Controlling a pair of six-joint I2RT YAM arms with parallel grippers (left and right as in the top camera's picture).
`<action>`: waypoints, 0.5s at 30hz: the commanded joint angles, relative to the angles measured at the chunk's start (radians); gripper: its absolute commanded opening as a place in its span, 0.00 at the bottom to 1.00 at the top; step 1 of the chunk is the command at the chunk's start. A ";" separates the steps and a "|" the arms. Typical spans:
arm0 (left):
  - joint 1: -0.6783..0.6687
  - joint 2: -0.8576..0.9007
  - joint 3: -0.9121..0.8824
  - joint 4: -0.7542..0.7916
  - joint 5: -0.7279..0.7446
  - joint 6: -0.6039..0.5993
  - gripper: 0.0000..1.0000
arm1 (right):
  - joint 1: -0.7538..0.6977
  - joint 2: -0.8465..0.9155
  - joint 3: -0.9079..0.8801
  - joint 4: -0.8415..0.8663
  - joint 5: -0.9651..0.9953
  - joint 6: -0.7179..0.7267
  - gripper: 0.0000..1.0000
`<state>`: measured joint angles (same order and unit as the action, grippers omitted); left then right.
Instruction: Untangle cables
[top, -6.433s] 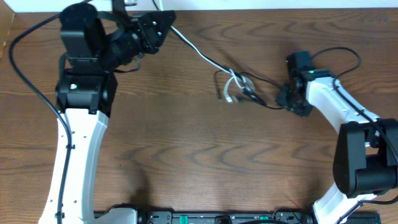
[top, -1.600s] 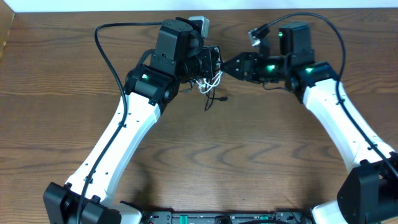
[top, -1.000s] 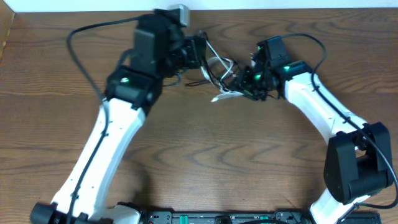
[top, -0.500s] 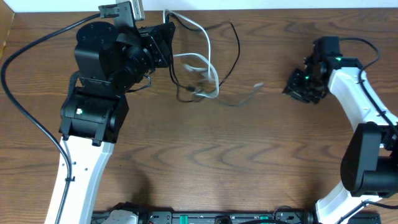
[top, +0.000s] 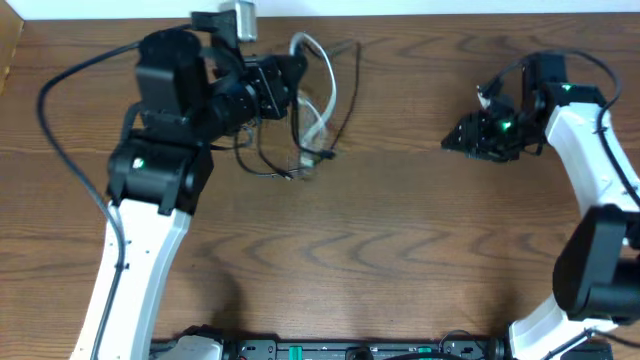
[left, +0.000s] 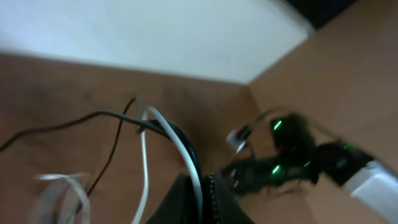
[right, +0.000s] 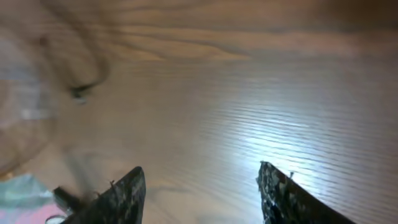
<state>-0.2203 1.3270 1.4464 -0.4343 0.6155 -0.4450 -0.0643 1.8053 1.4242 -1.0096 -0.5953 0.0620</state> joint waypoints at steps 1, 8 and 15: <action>-0.041 0.057 0.013 -0.041 0.084 0.007 0.08 | -0.002 -0.111 0.066 -0.016 -0.089 -0.068 0.60; -0.193 0.203 0.013 -0.135 0.039 0.190 0.28 | -0.002 -0.200 0.068 -0.026 -0.003 0.042 0.64; -0.256 0.278 0.013 -0.175 -0.085 0.231 0.55 | -0.001 -0.200 0.068 -0.034 0.002 0.059 0.64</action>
<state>-0.4808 1.6154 1.4464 -0.6064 0.5934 -0.2764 -0.0643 1.6039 1.4826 -1.0401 -0.6014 0.0959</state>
